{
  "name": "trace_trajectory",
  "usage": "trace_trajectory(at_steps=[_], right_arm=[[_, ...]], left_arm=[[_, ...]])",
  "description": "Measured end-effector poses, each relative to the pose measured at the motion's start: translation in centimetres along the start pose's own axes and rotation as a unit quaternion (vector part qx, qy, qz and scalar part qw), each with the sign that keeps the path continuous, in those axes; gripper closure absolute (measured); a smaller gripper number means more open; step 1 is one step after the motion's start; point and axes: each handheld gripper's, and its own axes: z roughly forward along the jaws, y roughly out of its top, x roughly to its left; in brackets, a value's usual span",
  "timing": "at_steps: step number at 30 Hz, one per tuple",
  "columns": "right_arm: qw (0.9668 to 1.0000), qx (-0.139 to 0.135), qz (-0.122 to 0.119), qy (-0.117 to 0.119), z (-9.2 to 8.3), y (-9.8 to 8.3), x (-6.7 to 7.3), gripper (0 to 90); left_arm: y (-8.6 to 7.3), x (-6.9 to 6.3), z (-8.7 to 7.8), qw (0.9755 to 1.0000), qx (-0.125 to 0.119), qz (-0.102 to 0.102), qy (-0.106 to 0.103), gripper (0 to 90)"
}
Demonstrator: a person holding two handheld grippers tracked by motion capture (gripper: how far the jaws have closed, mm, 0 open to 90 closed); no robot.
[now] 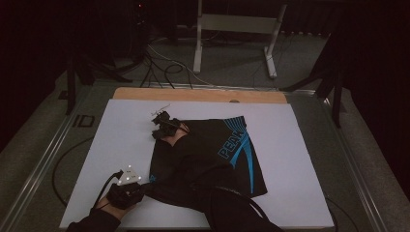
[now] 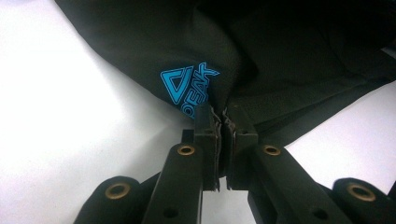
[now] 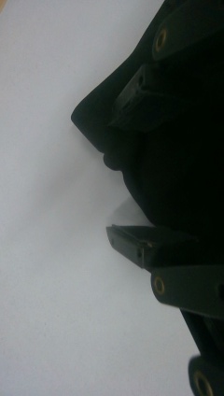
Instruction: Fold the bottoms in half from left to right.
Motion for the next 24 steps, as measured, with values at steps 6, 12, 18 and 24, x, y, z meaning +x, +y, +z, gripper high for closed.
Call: trace_trajectory(at_steps=[6, 12, 18, 24], right_arm=[[0.9999, 0.005, -0.004, -0.009, -0.2, 0.0, -0.4, 58.4], [0.9992, 0.011, -0.034, -0.019, -0.5, 0.0, -0.6, 79.8], [0.998, 0.013, -0.06, -0.015, -0.8, 0.1, -0.6, 86.4], [0.9985, 0.004, -0.052, -0.012, -1.4, 0.2, -0.9, 87.0]], left_arm=[[0.0, 0.0, 0.0, 1.0, 0.0, 0.0, 0.001, 85.5], [0.0, 0.0, 0.0, 1.0, -0.002, 0.0, 0.001, 85.6], [0.1, 0.0, -0.1, 1.0, -0.004, 0.001, 0.001, 85.6], [0.1, 0.0, -0.1, 1.0, -0.006, 0.0, 0.001, 85.6]])
